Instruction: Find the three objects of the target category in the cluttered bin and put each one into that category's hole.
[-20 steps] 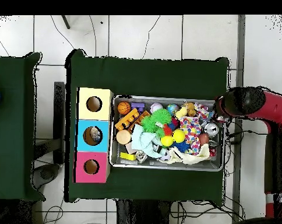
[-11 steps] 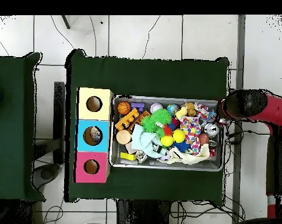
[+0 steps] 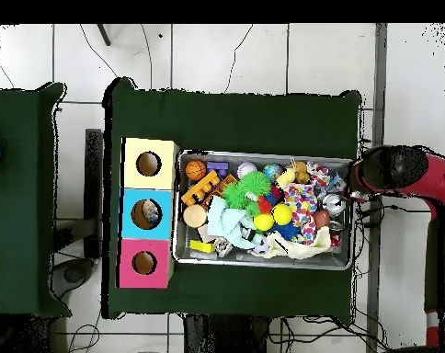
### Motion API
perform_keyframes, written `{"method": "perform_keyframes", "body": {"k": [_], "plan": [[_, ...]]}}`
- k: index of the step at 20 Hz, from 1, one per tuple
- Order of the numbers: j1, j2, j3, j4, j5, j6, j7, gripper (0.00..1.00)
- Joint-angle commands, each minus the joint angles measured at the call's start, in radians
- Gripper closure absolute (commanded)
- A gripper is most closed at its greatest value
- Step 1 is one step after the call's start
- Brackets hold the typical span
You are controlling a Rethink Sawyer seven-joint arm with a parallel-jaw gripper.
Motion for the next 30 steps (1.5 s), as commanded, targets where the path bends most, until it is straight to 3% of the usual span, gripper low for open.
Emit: {"method": "perform_keyframes", "body": {"k": [1, 24, 27, 28, 30], "plan": [[-0.01, 0.039, -0.029, 0.075, -0.068, -0.015, -0.228, 0.0], [-0.031, 0.053, 0.001, 0.118, -0.073, -0.095, -0.255, 0.0], [-0.042, 0.069, 0.003, 0.101, -0.041, -0.105, -0.187, 0.0], [-0.053, 0.067, 0.03, 0.121, -0.054, -0.119, -0.289, 0.0], [-0.054, 0.053, 0.033, 0.135, -0.049, -0.099, -0.311, 0.0]]}}
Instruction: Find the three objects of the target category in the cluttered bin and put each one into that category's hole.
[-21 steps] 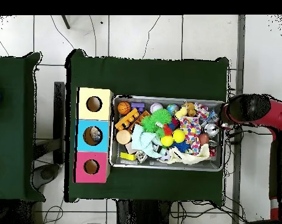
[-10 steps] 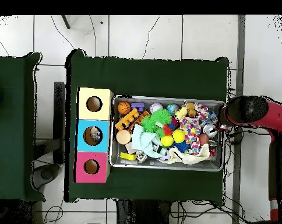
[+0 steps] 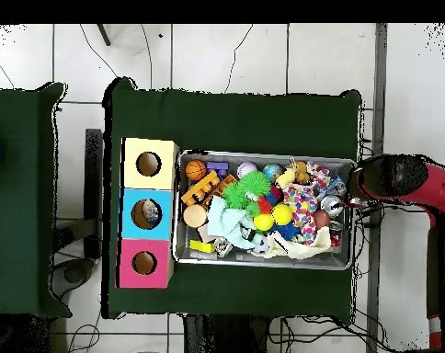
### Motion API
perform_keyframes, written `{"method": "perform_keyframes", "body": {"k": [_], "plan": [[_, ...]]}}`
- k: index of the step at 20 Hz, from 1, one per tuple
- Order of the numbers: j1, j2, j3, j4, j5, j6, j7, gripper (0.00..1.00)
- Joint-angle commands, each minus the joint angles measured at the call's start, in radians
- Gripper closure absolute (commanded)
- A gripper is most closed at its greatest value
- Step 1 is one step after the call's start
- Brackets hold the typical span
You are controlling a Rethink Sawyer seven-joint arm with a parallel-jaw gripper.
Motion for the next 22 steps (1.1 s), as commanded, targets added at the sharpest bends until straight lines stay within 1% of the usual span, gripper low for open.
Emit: {"method": "perform_keyframes", "body": {"k": [1, 3, 6, 13, 16, 17, 19, 20, 21, 22], "plan": [[-0.026, 0.034, 0.038, 0.111, -0.042, -0.065, -0.296, 0.0], [-0.03, 0.026, 0.039, 0.128, -0.034, -0.07, -0.284, 0.0], [-0.036, 0.022, 0.046, 0.147, -0.038, -0.081, -0.304, 0.0], [-0.037, 0.026, 0.044, 0.147, -0.041, -0.089, -0.29, 0.0], [-0.043, 0.031, 0.052, 0.155, -0.04, -0.099, -0.307, 0.0], [-0.046, 0.034, 0.048, 0.154, -0.024, -0.098, -0.265, 0.0], [-0.06, 0.04, 0.062, 0.166, -0.01, -0.13, -0.248, 0.0], [-0.047, 0.029, 0.054, 0.172, -0.036, -0.131, -0.272, 0.0], [-0.042, 0.022, 0.049, 0.177, -0.037, -0.13, -0.258, 0.0], [-0.049, 0.023, 0.05, 0.183, -0.018, -0.138, -0.216, 0.0]]}}
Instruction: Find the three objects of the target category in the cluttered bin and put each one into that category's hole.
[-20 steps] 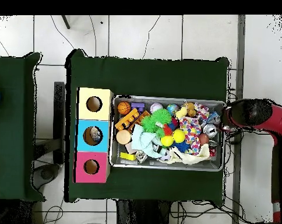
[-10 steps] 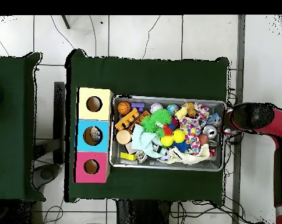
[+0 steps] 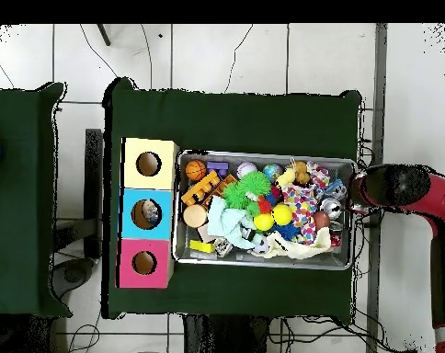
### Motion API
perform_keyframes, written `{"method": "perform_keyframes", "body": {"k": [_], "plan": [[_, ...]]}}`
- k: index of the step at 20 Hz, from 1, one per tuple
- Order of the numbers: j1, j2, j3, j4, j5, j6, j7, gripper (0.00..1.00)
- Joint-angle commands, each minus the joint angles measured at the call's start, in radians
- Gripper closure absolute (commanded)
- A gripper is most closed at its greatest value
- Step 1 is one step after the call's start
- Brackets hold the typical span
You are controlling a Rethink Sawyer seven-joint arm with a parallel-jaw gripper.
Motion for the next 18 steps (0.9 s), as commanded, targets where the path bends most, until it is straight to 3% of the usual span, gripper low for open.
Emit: {"method": "perform_keyframes", "body": {"k": [1, 5, 14, 15, 18], "plan": [[-0.007, 0.037, 0.037, 0.115, -0.014, -0.087, -0.151, 0.0], [-0.013, 0.033, 0.055, 0.136, -0.02, -0.093, -0.218, 0.0], [-0.018, 0.033, 0.056, 0.136, 0.0, -0.091, -0.181, 0.0], [-0.022, 0.034, 0.061, 0.14, -0.002, -0.091, -0.19, 1.0], [-0.035, 0.05, 0.067, 0.134, 0.038, -0.087, -0.136, 1.0]]}}
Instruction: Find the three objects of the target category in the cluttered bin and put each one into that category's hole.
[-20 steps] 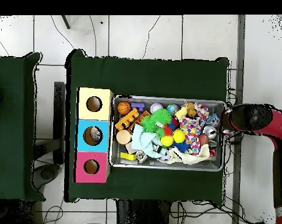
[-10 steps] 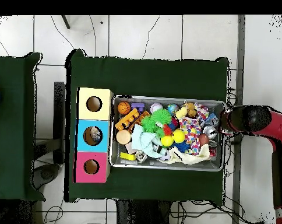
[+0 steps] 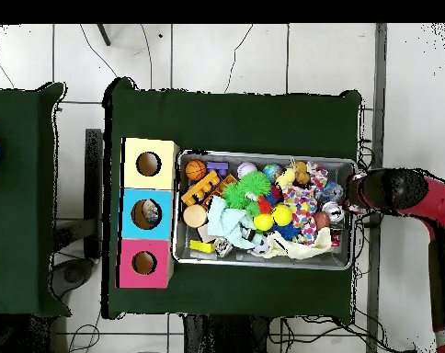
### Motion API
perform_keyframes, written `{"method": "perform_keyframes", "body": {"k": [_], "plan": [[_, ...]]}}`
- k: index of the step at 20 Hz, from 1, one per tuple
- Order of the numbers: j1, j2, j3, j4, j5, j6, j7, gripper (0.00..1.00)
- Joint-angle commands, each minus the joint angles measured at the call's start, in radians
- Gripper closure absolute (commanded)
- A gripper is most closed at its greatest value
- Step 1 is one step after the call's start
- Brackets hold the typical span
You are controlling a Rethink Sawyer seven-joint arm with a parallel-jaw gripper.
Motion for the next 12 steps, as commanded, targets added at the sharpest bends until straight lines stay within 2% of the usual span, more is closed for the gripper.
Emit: {"method": "perform_keyframes", "body": {"k": [1, 2, 3, 4, 5, 8, 12], "plan": [[-0.021, 0.055, 0.068, 0.103, 0.019, -0.044, -0.191, 1.0], [-0.018, 0.049, 0.072, 0.112, 0.001, -0.039, -0.241, 1.0], [-0.013, 0.046, 0.062, 0.109, 0.012, -0.034, -0.193, 1.0], [-0.016, 0.046, 0.052, 0.108, 0.047, -0.027, -0.097, 1.0], [-0.022, 0.047, 0.056, 0.113, 0.058, -0.026, -0.088, 1.0], [-0.039, 0.058, 0.085, 0.144, 0.056, -0.037, -0.164, 1.0], [-0.048, 0.057, 0.094, 0.16, 0.056, -0.053, -0.162, 1.0]]}}
